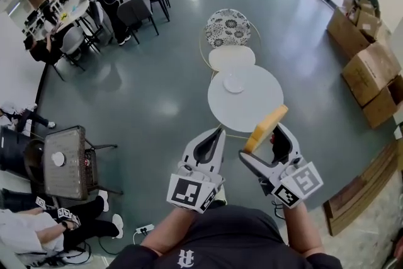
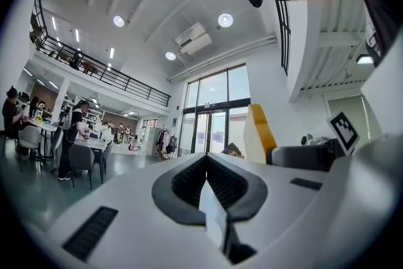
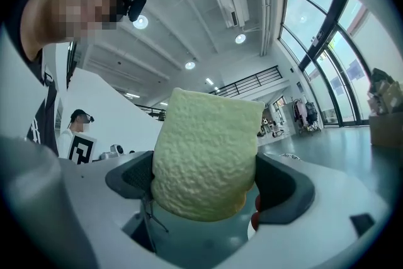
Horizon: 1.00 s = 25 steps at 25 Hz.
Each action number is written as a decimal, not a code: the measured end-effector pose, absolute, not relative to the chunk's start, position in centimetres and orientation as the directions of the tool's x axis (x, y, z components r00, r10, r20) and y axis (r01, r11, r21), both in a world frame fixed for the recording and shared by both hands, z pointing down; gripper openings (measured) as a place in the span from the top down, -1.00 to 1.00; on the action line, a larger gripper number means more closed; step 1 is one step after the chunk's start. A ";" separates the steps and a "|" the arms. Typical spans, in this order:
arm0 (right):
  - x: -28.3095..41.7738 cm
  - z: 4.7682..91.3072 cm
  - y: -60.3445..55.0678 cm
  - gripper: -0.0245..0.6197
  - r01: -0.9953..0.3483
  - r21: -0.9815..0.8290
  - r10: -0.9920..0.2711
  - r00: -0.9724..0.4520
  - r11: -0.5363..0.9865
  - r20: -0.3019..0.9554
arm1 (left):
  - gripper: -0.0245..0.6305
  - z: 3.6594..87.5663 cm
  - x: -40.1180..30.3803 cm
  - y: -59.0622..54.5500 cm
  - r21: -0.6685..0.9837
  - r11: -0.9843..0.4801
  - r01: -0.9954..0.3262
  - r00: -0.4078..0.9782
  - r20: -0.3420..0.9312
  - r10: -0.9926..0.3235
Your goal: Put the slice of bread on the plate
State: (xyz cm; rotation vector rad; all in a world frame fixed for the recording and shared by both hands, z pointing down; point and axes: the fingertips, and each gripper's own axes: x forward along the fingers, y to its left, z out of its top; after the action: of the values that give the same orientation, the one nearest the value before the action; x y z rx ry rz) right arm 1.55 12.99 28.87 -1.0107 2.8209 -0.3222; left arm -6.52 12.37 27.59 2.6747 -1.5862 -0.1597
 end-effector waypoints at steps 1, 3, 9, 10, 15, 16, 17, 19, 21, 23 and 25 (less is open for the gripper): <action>1.1 28.9 12.1 -0.64 -0.618 -0.243 -0.646 -0.762 0.747 -0.047 | 0.90 27.7 -7.0 11.4 0.077 -0.488 -0.870 0.483 -0.072 -0.873; 0.3 29.0 10.6 -0.64 -0.631 -0.245 -0.659 -0.751 0.736 -0.044 | 0.90 27.9 -7.7 9.8 0.080 -0.502 -0.861 0.497 -0.068 -0.865; -0.9 30.1 7.1 -0.64 -0.662 -0.253 -0.687 -0.726 0.705 -0.016 | 0.90 29.1 -8.4 6.0 0.093 -0.534 -0.840 0.531 -0.057 -0.845; -0.9 30.2 6.4 -0.64 -0.666 -0.255 -0.691 -0.723 0.701 -0.012 | 0.90 29.4 -8.3 5.4 0.094 -0.538 -0.838 0.536 -0.052 -0.843; -0.6 31.3 2.8 -0.64 -0.671 -0.272 -0.697 -0.717 0.689 0.004 | 0.90 30.6 -8.0 2.0 0.104 -0.540 -0.835 0.539 -0.036 -0.841; -0.6 31.6 2.0 -0.64 -0.670 -0.275 -0.695 -0.719 0.690 0.007 | 0.90 30.8 -8.0 1.2 0.105 -0.537 -0.837 0.537 -0.034 -0.843; -0.6 31.8 1.1 -0.64 -0.667 -0.278 -0.692 -0.722 0.692 0.010 | 0.90 31.0 -7.9 0.4 0.106 -0.534 -0.839 0.534 -0.032 -0.845; -0.7 32.3 -1.0 -0.64 -0.659 -0.284 -0.683 -0.730 0.697 0.016 | 0.90 31.3 -8.0 -1.5 0.106 -0.523 -0.846 0.523 -0.028 -0.852; -1.0 32.7 -3.3 -0.64 -0.649 -0.289 -0.673 -0.739 0.704 0.021 | 0.90 31.6 -8.2 -3.6 0.104 -0.511 -0.853 0.512 -0.022 -0.859; -1.2 33.0 -5.2 -0.64 -0.640 -0.291 -0.663 -0.748 0.711 0.024 | 0.90 31.8 -8.3 -5.4 0.099 -0.501 -0.860 0.502 -0.019 -0.865; -1.2 33.2 -6.9 -0.64 -0.631 -0.291 -0.654 -0.756 0.719 0.025 | 0.90 32.0 -8.3 -6.9 0.096 -0.492 -0.866 0.493 -0.015 -0.870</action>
State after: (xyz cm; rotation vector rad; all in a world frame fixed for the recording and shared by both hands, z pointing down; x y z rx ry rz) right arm -1.23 -6.85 33.20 -1.0633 2.8386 -0.4357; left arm -8.34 -6.93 32.01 2.6484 -1.5428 -0.0936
